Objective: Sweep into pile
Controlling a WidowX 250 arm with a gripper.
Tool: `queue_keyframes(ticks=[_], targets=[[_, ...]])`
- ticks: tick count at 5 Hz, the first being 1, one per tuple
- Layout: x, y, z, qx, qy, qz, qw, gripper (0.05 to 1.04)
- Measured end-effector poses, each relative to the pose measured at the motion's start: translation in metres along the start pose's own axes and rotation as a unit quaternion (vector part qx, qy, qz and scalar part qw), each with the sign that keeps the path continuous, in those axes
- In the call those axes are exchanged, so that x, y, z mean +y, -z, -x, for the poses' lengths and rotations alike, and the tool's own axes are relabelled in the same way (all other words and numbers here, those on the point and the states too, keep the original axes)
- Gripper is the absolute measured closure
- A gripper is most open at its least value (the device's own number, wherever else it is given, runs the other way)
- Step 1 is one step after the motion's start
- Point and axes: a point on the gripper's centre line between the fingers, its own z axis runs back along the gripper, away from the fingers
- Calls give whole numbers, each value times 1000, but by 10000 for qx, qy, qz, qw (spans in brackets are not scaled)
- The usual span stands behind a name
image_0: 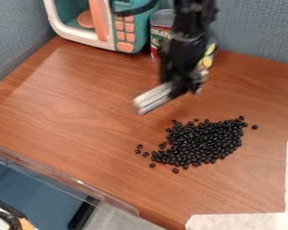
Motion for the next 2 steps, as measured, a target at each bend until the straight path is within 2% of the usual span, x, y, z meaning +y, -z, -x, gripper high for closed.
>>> queue_keyframes(ticks=[1, 2], targets=[[-3, 23, 35, 214, -725, 310, 9967, 714], [-8, 43, 61, 336, -1359, 483, 9890, 714]])
